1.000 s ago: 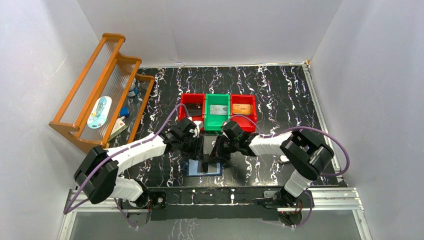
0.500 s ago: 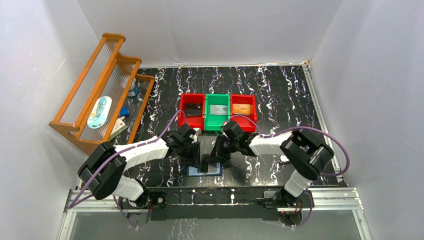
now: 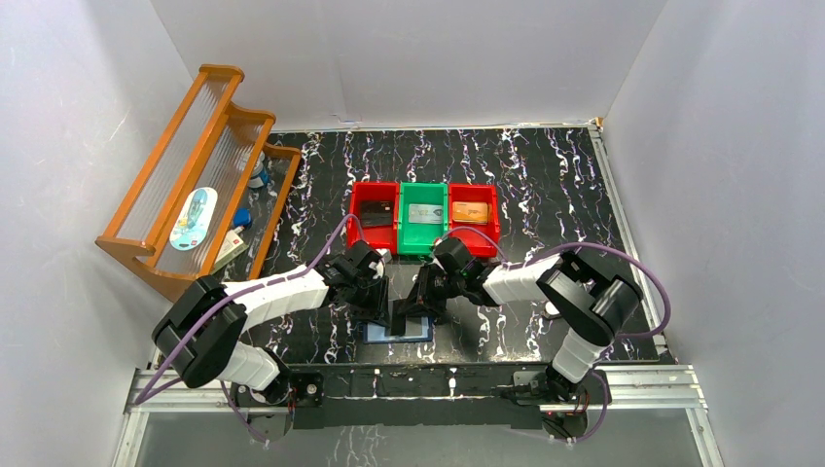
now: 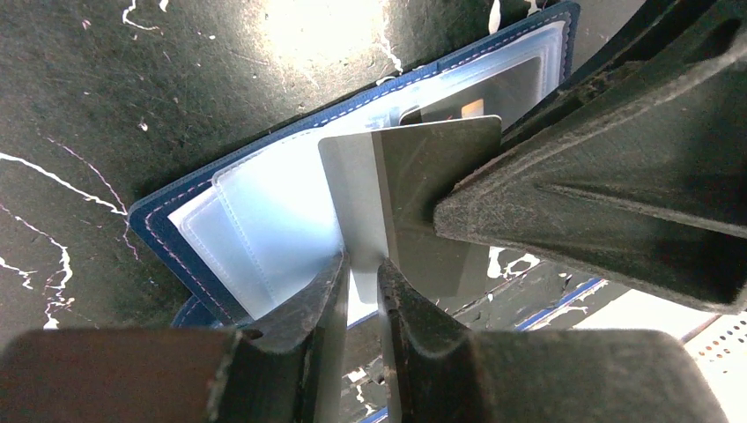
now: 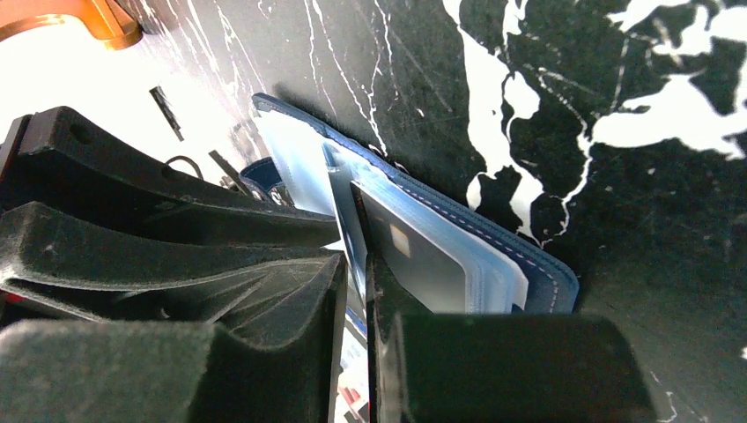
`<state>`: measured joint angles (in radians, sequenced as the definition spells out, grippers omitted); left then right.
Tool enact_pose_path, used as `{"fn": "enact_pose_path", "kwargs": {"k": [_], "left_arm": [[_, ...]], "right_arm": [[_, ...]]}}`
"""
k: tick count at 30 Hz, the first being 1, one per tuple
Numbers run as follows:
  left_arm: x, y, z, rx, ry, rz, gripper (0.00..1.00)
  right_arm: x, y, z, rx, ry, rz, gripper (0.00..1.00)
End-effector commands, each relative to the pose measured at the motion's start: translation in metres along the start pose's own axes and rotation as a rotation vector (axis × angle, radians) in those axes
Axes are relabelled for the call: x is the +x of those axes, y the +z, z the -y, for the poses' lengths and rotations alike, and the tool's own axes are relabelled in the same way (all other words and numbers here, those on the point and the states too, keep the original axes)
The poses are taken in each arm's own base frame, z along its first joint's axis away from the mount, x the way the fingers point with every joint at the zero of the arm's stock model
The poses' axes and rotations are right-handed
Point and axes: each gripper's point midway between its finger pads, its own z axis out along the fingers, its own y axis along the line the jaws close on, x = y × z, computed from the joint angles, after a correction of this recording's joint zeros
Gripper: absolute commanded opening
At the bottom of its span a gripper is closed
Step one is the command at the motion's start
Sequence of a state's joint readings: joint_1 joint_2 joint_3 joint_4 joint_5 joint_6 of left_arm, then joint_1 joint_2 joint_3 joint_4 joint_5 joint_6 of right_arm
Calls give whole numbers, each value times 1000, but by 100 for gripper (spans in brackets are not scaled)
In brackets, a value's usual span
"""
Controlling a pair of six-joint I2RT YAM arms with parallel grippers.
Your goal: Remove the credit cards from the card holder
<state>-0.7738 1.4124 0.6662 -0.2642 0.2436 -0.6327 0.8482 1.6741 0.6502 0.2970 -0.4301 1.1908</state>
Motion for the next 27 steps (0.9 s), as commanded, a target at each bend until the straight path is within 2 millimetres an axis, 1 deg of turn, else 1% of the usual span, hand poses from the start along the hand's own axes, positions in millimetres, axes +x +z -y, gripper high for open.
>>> {"fn": "enact_pose_path", "kwargs": {"k": [1,6,10,13,18,23,27], "left_arm": [[14,6,-20,-73,-9,-38,17],[14,6,-20,-78,-15,-33,18],[12,5,-20,-80,-14,-28,17],[8,1,-18,-86,-13,-14,18],[0,-8,-15,-88,-8,29,19],[-1,-9,-19,-111,-12,32,19],[-7,-19,-17,-113,-16,77,20]], "right_arm": [[3,1,-9,-44,-14,-14,22],[7,2,-7,-29,-28,-23,22],[9,0,-7,-25,-36,-23,11],[5,-4,-4,13,-42,11,7],[1,-14,-6,40,-66,52,7],[2,-18,-15,14,-71,46,7],[-6,-28,-15,29,-72,118,6]]}}
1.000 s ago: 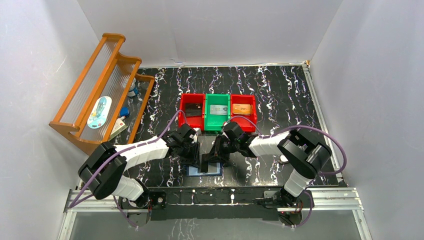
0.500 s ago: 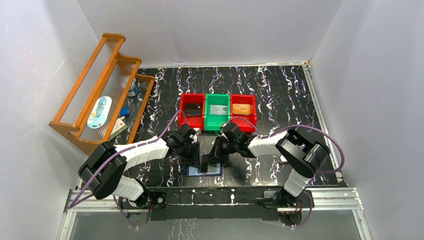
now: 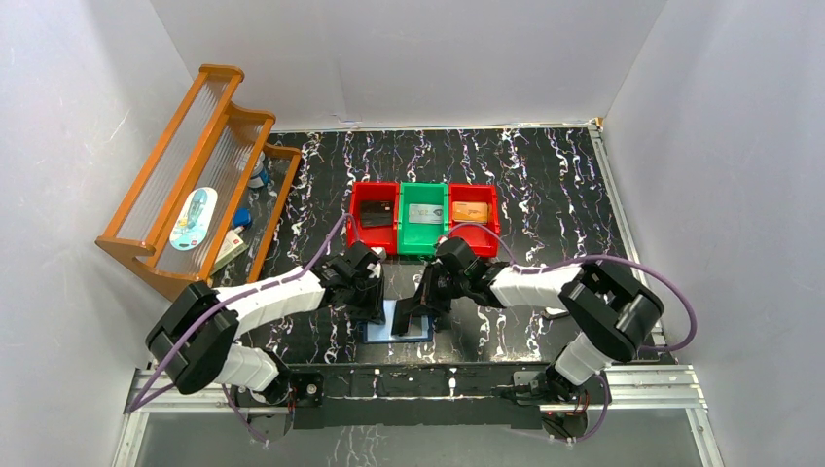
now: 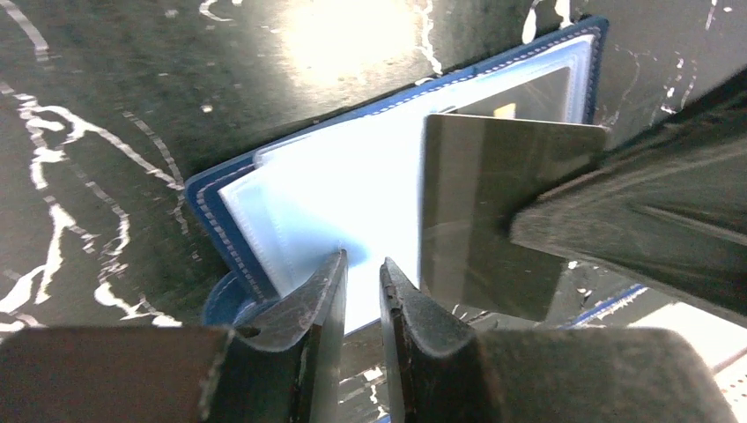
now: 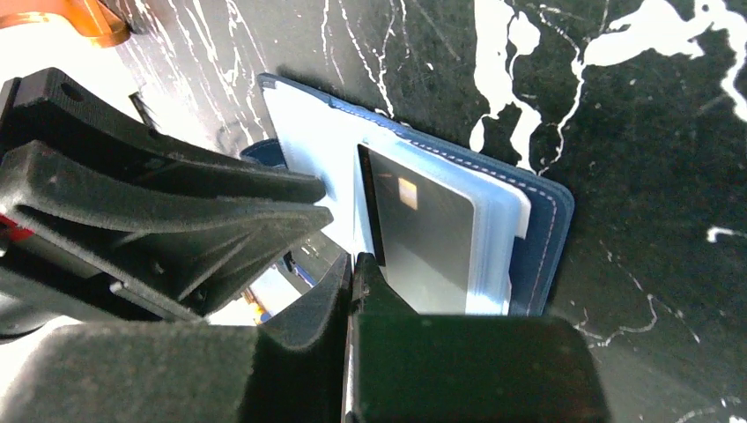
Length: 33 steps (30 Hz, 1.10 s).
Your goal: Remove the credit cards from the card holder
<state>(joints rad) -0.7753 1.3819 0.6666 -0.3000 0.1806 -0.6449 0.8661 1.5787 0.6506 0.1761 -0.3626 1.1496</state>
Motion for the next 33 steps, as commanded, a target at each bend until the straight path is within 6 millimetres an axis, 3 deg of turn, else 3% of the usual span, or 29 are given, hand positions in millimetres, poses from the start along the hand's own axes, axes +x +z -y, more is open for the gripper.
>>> {"fn": "enact_pose_path", "kwargs": {"k": [1,10,18,26,33], "left_arm": [[-7,-16,-10,-68,-15,59,21],[-28,-43,-11,-85,-59,218,40],[-40,-65,-15,-102,-77,318,55],[-38,-67,-16,-97,-83,325,63],[-38,-64,-8,-69,-69,301,68]], "right_arm": [[-14,-17,-15,-21,-29,102,6],[-28,-39,-28,-99,-25,214,4],[-22,-14,-21,-60,-29,102,4],[-17,1,-24,-75,-33,25,5],[-30,-21,-24,-9,-62,140,5]]}}
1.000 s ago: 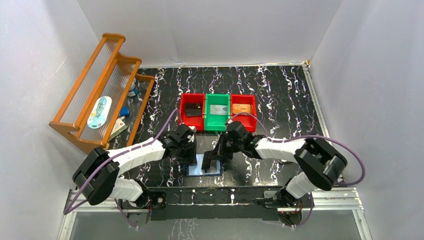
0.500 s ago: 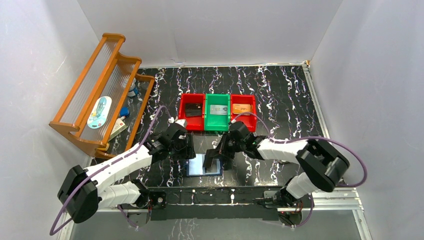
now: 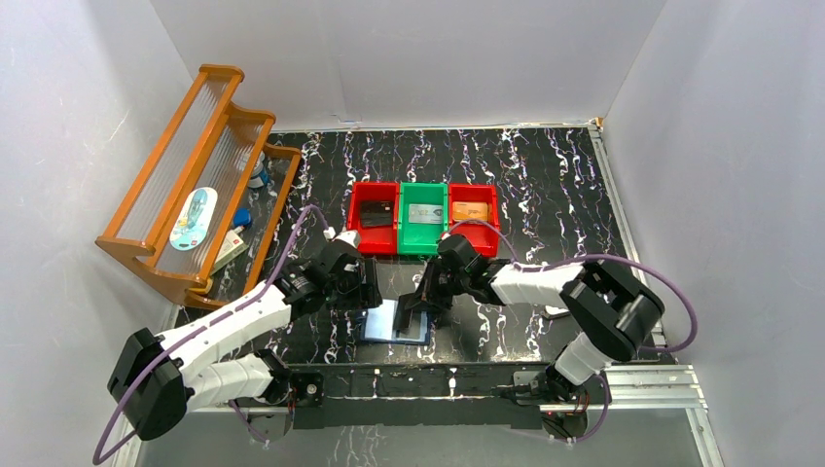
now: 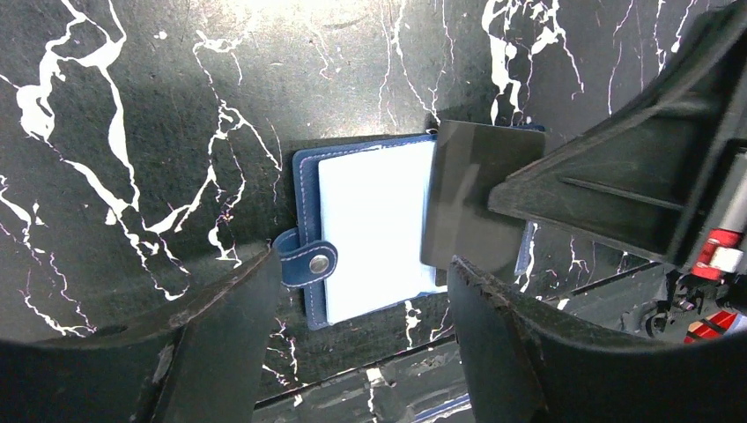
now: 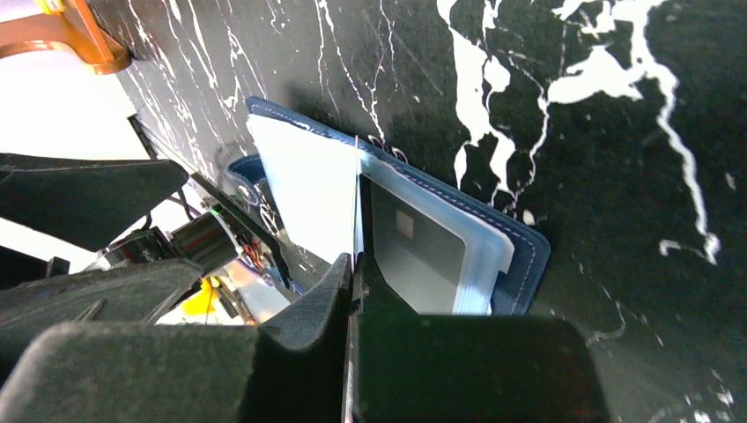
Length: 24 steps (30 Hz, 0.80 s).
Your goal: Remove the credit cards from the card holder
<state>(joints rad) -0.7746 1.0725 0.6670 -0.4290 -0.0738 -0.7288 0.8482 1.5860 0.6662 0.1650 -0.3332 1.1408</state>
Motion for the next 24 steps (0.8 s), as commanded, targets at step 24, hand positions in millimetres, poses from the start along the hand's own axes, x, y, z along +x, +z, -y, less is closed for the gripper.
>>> {"fn": "enact_pose_path", "kwargs": {"k": [24], "left_arm": [[-49,-41,57,771,-202,-29,67]], "right_arm": [[-19,-83,-110,-506,-288,278,3]]}}
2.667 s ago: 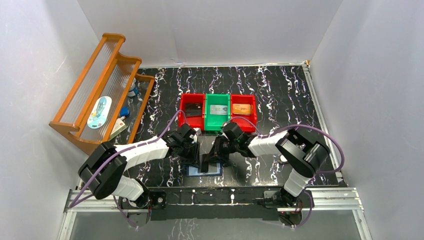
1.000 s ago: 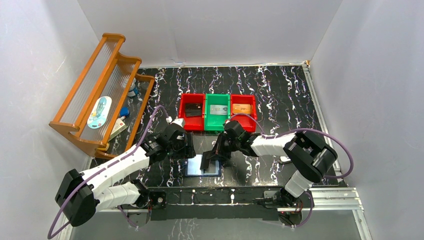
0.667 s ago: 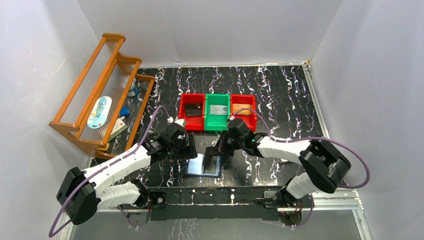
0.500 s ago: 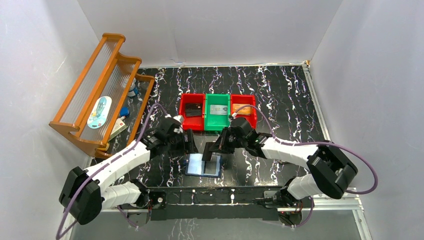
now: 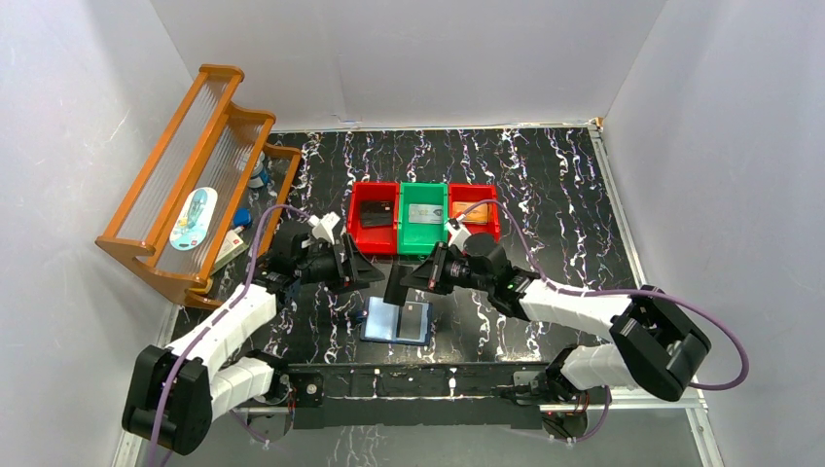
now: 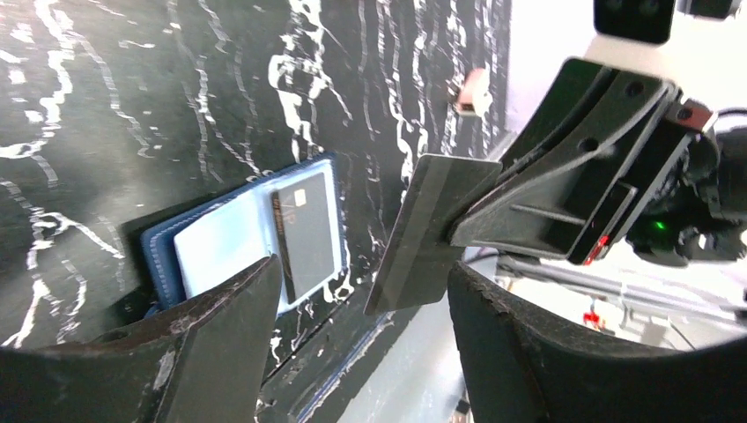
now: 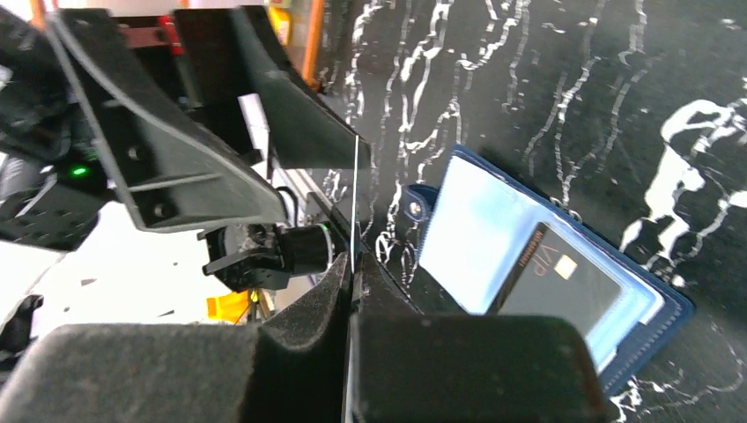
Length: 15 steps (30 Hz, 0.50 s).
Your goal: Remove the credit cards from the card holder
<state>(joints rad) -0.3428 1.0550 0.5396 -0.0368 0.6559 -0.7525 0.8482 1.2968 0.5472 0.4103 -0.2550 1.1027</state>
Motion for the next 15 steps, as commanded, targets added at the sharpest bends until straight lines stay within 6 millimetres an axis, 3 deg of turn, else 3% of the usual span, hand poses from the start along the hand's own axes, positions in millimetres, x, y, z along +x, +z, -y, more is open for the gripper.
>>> {"fn": "enact_pose_path", "kwargs": {"k": [1,6,15], "left_arm": [[8,-5,37,242,42,-52,66],[8,-7,40,263,111,-77,62],[13,-16,64,426,161,-137,51]], "right_arm": [[-10,-11,-46,-214,-92,44,3],[-6,-15,-55,-288,-112,38,3],[-1,-21,-65,-383,-132,30,3]]}}
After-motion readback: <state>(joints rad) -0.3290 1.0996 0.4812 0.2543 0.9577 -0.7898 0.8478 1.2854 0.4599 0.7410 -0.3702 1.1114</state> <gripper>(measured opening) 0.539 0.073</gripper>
